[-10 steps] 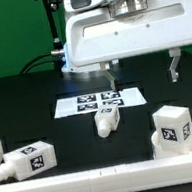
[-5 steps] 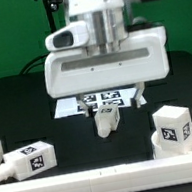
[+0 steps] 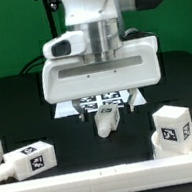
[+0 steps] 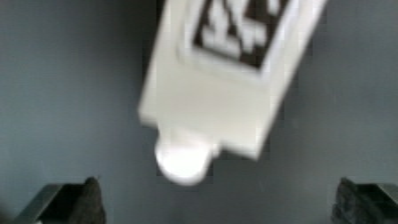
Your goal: Assemble stool
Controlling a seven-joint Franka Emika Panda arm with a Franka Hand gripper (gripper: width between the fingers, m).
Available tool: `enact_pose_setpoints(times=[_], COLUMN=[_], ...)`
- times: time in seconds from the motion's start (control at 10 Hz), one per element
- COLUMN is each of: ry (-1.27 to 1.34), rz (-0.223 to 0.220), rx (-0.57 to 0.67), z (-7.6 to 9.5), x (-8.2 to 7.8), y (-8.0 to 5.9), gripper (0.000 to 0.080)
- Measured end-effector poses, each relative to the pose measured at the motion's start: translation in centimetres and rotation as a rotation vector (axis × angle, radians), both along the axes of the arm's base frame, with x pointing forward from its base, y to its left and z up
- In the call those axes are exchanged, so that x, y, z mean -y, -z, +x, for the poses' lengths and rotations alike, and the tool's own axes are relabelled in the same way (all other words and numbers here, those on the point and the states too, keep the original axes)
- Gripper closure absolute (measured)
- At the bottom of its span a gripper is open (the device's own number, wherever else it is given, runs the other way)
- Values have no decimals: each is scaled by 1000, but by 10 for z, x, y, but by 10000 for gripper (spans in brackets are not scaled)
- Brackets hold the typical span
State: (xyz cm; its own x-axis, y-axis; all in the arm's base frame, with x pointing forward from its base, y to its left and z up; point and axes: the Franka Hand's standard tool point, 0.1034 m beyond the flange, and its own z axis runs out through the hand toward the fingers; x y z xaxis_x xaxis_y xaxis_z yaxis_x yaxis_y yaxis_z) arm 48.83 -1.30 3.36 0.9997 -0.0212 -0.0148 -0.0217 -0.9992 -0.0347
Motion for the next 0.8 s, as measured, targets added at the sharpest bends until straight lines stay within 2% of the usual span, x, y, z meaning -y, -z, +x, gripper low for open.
enact_pose_setpoints(times=[0.2, 0.4, 0.6, 0.7, 0.8], ry=[-4, -2, 64, 87, 99], rz=[-38, -28, 11, 29, 29], rx=[67, 44, -68, -112, -115], z=[-8, -9, -30, -34, -32], x=[5, 3, 0, -2, -2], y=[4, 5, 17, 20, 22], gripper=[151, 151, 151, 151, 151])
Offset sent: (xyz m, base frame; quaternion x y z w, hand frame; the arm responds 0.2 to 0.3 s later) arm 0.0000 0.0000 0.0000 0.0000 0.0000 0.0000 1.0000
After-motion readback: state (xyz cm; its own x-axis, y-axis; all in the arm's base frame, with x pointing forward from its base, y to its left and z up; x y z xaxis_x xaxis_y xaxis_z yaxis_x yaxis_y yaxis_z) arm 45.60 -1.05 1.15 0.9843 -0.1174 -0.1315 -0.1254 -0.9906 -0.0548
